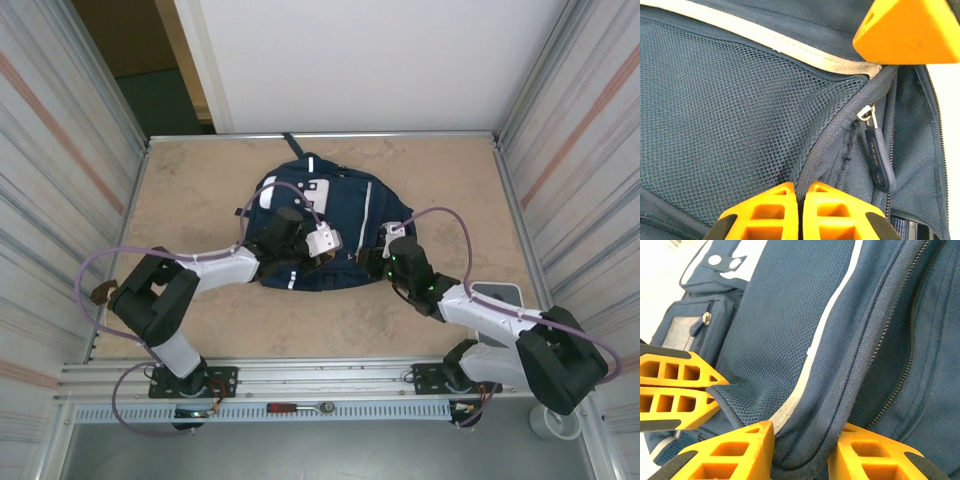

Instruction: Pack the student bag

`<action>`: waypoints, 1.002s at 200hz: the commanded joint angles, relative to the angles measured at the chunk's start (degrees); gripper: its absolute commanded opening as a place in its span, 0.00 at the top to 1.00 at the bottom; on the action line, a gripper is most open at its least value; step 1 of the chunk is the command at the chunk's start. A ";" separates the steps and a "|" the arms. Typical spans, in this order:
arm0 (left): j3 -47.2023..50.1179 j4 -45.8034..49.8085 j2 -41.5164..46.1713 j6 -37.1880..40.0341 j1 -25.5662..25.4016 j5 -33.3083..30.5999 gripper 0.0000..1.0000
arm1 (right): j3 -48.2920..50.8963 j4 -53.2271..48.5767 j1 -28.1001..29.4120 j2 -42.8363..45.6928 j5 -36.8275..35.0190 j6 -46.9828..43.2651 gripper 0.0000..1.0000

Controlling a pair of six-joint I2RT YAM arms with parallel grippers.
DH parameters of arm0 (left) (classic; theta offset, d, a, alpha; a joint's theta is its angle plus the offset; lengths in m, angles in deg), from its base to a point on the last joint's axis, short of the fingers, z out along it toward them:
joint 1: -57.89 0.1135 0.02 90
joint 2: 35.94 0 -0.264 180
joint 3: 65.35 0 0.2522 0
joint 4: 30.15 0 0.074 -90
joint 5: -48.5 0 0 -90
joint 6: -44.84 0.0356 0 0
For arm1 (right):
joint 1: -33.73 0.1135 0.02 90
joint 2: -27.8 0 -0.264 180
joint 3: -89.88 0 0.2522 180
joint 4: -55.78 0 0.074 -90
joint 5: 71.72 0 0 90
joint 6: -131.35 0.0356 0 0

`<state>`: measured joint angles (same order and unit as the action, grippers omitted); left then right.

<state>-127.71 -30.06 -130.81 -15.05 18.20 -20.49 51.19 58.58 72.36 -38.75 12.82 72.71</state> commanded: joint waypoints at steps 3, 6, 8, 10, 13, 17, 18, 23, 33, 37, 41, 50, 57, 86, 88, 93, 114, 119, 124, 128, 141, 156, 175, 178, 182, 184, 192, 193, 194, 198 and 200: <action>-0.14 -2.51 -0.14 -2.50 -0.42 4.30 1.00 | -0.06 -2.94 2.96 3.71 -8.44 2.02 0.64; -0.13 -2.57 -0.14 -2.43 -0.40 4.23 1.00 | -0.20 -4.18 3.02 4.45 -9.59 2.38 0.63; -0.04 -2.58 -0.10 -2.42 -0.42 4.24 1.00 | -0.30 -4.94 2.96 4.94 -10.30 2.59 0.62; 0.10 -2.65 -0.13 -2.36 -0.45 4.15 1.00 | -0.30 -5.52 2.99 5.46 -10.81 2.75 0.62; 0.17 -2.74 -0.08 -2.34 -0.40 4.00 1.00 | -0.34 -6.44 2.98 6.25 -11.54 2.83 0.61; 0.25 -2.89 -0.06 -2.24 -0.40 3.95 1.00 | -0.40 -7.30 2.94 7.24 -12.27 2.84 0.60; 0.34 -2.91 -0.10 -2.24 -0.40 3.95 1.00 | -0.39 -7.49 2.94 7.54 -12.33 2.84 0.59; 0.48 -3.02 -0.17 -2.10 -0.44 3.80 1.00 | -0.33 -8.25 2.74 8.67 -13.08 2.84 0.57; 0.58 -3.12 -0.23 -2.12 -0.33 3.74 1.00 | -0.34 -9.10 2.53 10.90 -13.03 2.84 0.54; 0.52 -3.12 -0.30 -2.11 -0.35 3.71 1.00 | -0.38 -9.17 2.58 11.65 -12.59 2.84 0.54; 0.46 -3.12 -0.27 -2.11 -0.32 3.65 1.00 | -0.43 -9.10 2.53 11.96 -11.95 2.84 0.53; 0.52 -3.16 -0.25 -2.24 -0.31 3.69 1.00 | -0.48 -8.75 2.60 11.97 -10.00 3.11 0.52; 0.47 -3.37 -0.33 -2.39 -0.27 3.66 1.00 | -0.47 -8.50 3.12 11.51 -9.21 3.77 0.52; 0.87 -4.56 -0.87 -2.94 -0.08 3.70 1.00 | 0.43 -6.25 7.69 10.21 -12.36 4.77 0.50; 0.94 -4.66 -0.98 -2.95 -0.08 3.71 1.00 | 0.52 -5.98 8.04 9.11 -12.69 4.70 0.50; 0.94 -4.99 -1.13 -3.05 -0.06 3.72 1.00 | 0.71 -5.28 8.63 8.48 -13.11 4.60 0.50; 0.46 -4.88 -1.44 -3.37 -0.10 3.95 1.00 | 0.59 -3.38 9.82 6.14 -13.35 4.51 0.50; 0.43 -4.85 -1.41 -3.39 -0.12 4.10 1.00 | 0.47 -2.95 10.01 5.49 -13.36 4.51 0.51; 0.29 -4.79 -1.37 -3.46 -0.06 4.16 1.00 | 0.49 -2.52 10.21 4.80 -13.36 4.51 0.52; 0.26 -4.66 -1.29 -3.53 -0.07 4.22 1.00 | 0.45 -2.20 10.38 4.25 -13.28 4.51 0.53; 0.29 -4.43 -0.98 -3.52 -0.06 4.15 1.00 | 0.41 -0.71 10.67 2.21 -13.01 4.46 0.56; 0.67 -4.69 -0.79 -3.47 -0.05 3.81 1.00 | 0.36 1.52 10.93 -0.20 -12.19 4.03 0.59; 0.69 -4.31 -0.67 -3.47 -0.12 3.73 1.00 | -0.28 3.21 11.11 -2.93 -12.10 3.89 0.62; 0.68 -4.27 -0.62 -3.55 -0.07 3.76 1.00 | -0.36 3.49 11.18 -3.29 -11.99 3.89 0.62; 0.66 -4.18 -0.50 -3.49 -0.10 3.83 1.00 | -0.55 3.82 11.20 -3.82 -11.98 3.81 0.62; 0.67 -4.17 -0.43 -3.55 -0.06 3.78 1.00 | -0.58 3.96 11.20 -4.02 -11.96 3.81 0.62; 0.65 -3.93 -0.28 -3.50 -0.05 3.80 1.00 | -0.89 4.37 11.20 -4.87 -11.72 3.80 0.62; 0.63 -3.88 -0.30 -3.49 -0.05 3.79 1.00 | -0.90 4.45 11.20 -4.98 -11.75 3.80 0.62; 0.66 -3.85 -0.26 -3.44 -0.09 3.78 1.00 | -0.95 4.54 11.20 -5.08 -11.76 3.80 0.62; 0.67 -3.70 -0.15 -3.39 -0.09 3.79 1.00 | -1.06 4.83 11.20 -5.52 -11.69 3.73 0.62; 0.74 -3.64 -0.08 -3.39 -0.12 3.71 1.00 | -1.15 4.92 11.20 -5.68 -11.58 3.67 0.62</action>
<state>-127.30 -33.47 -131.42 -16.75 18.18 -18.94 51.30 59.65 83.07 -42.37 1.57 75.88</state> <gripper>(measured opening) 0.079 0.380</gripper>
